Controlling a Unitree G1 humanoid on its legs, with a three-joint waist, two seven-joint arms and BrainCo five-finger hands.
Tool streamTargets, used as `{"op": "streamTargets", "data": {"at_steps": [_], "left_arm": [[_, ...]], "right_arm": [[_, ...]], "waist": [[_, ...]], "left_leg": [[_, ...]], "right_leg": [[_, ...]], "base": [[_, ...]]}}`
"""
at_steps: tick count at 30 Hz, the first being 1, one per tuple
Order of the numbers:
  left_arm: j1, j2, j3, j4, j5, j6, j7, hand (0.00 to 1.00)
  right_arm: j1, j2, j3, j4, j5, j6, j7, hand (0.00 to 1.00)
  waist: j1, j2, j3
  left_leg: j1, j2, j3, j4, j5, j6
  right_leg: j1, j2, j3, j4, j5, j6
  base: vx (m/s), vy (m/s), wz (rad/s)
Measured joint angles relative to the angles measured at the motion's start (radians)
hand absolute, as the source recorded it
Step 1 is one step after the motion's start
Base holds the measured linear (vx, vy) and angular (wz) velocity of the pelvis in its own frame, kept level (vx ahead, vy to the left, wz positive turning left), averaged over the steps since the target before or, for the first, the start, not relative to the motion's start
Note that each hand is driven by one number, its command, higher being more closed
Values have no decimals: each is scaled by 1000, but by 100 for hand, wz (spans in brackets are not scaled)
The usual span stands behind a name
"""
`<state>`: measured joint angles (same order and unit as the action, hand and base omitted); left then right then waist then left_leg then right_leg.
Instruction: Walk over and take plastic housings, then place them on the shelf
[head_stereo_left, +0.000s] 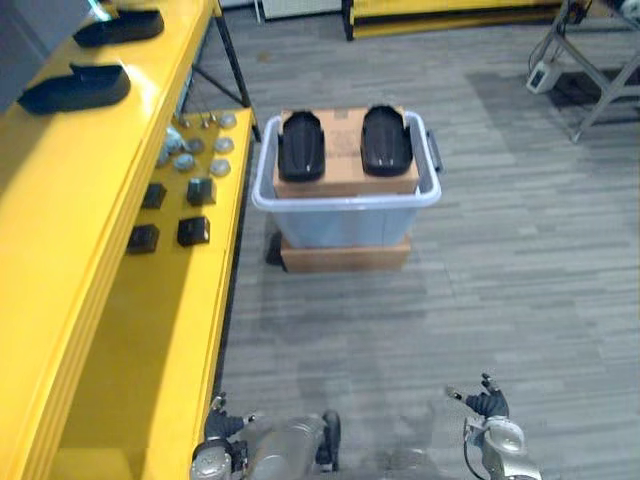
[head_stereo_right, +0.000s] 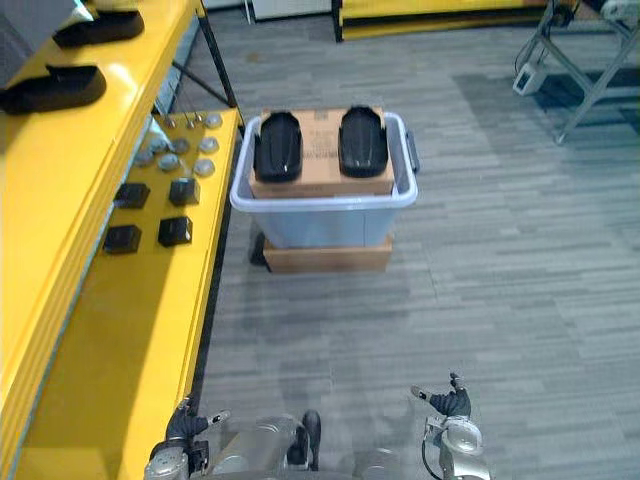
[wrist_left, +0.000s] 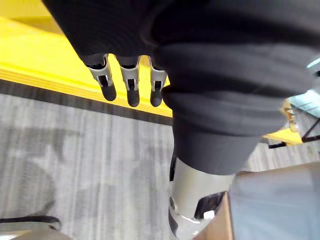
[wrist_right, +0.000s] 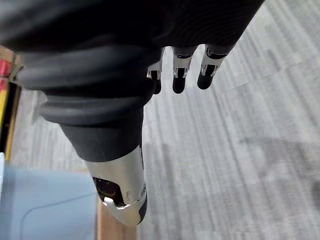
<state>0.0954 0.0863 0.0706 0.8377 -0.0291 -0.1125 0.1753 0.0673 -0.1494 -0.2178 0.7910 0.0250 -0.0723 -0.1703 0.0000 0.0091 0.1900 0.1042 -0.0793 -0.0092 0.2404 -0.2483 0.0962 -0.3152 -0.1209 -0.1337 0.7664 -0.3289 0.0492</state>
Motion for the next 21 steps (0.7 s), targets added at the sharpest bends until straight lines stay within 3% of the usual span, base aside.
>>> {"op": "streamTargets", "data": {"at_steps": [2, 3, 4, 5, 6, 8, 9, 10, 12, 13, 16, 17, 18, 19, 20, 21], "left_arm": [[-13, 4, 0, 1, 0, -1, 0, 0], [-19, 7, 0, 7, 1, -1, 0, 0], [-19, 7, 0, 24, 1, 0, 0, 0], [-22, 4, 0, 31, 1, 0, 0, 0], [-20, 5, 4, 42, 1, 0, 0, 0], [-20, -7, 16, 39, 1, 0, 0, 0], [-19, -23, 30, 27, 1, 0, -1, 0], [-7, -36, 44, 7, 1, -2, -1, 0], [4, -38, 46, 0, 1, 0, -1, 0], [3, -42, 47, 0, 1, 0, -1, 0], [12, -66, 51, -3, 0, 1, -2, 0], [16, -72, 51, -2, 0, 2, -2, 0], [17, -74, 51, -1, 0, 3, -2, 0], [18, -76, 50, 2, 0, 3, -2, 0], [14, -77, 51, 22, -1, 7, -1, 0], [9, -71, 52, 30, -1, 8, -1, 0]], "right_arm": [[2, 4, 0, 0, 1, 0, 0, 0], [2, 3, -3, 2, 2, 1, 0, 0], [6, 3, -11, 6, 1, 2, 0, 0], [7, 2, -15, 7, 2, 2, 0, 0], [2, 4, -21, 7, 2, 4, 0, 0], [11, 9, -21, -7, 4, 4, 0, 0], [36, 16, -16, -44, 7, 4, 0, 0], [43, 27, -7, -71, 14, 2, 0, 0], [35, 48, -12, -72, 26, -4, 0, 0], [35, 53, -20, -71, 34, -7, -1, 0], [29, 60, -60, -63, 55, -8, -2, 0], [28, 60, -82, -46, 56, -8, -2, 0], [30, 57, -89, -37, 56, -7, -3, 0], [34, 50, -94, -27, 57, -7, -2, 0], [41, 45, -107, -14, 59, -3, -3, 0], [50, 48, -107, -10, 64, 3, -2, 0]], "waist": [[-22, 3, 2], [-32, 0, 5], [-39, 3, 3], [-38, 10, 2], [-33, 13, 1], [-42, 20, 5], [-39, 28, 7], [-30, 34, 10], [-18, 36, 6], [-11, 30, 5], [-1, 29, 6], [6, 40, -1], [10, 48, -4], [10, 65, -7], [10, 93, -13], [11, 74, -14]], "left_leg": [[31, 29, -25, -17, -22, -33], [59, 43, -38, -38, -38, -58], [88, 60, -56, -51, -45, -71], [90, 75, -60, -46, -49, -77], [81, 87, -64, -11, -39, -108], [38, 103, -66, 162, -20, -146], [-32, 121, -52, 380, 29, -203], [-117, 170, -16, 590, 55, -211], [-187, 231, 44, 713, 32, -176], [-204, 240, 63, 697, 24, -163], [-257, 231, 87, 429, -4, -141], [-253, 208, 62, 243, 16, -171], [-245, 201, 44, 158, 57, -187], [-243, 205, 26, 104, 130, -185], [-229, 211, 14, 75, 150, -173], [-203, 194, 22, 44, 153, -168]], "right_leg": [[-37, 26, 4, -251, 76, 11], [-39, 39, 8, -373, 209, -1], [-12, 57, 15, -413, 340, -47], [-12, 70, 14, -401, 335, -64], [-16, 74, 0, -361, 293, -86], [37, 79, -32, -346, 240, -102], [104, 91, -50, -370, 214, -111], [171, 117, -57, -403, 199, -128], [257, 139, -52, -459, 193, -137], [280, 137, -48, -478, 194, -137], [347, 119, -18, -537, 194, -135], [352, 114, 2, -542, 189, -118], [355, 116, 10, -542, 179, -101], [359, 128, 13, -540, 171, -89], [373, 140, 22, -533, 156, -68], [376, 115, 30, -523, 147, -53]], "base": [[432, -131, 54], [477, -182, 45], [491, -198, 30], [488, -218, 11], [457, -229, 14], [451, -236, 35], [423, -215, 31], [398, -192, 14], [314, -119, -17], [304, -113, -16], [318, -17, -24], [275, 95, -38], [203, 99, -30], [165, 114, -13], [193, 151, -4], [176, 149, -4]]}}
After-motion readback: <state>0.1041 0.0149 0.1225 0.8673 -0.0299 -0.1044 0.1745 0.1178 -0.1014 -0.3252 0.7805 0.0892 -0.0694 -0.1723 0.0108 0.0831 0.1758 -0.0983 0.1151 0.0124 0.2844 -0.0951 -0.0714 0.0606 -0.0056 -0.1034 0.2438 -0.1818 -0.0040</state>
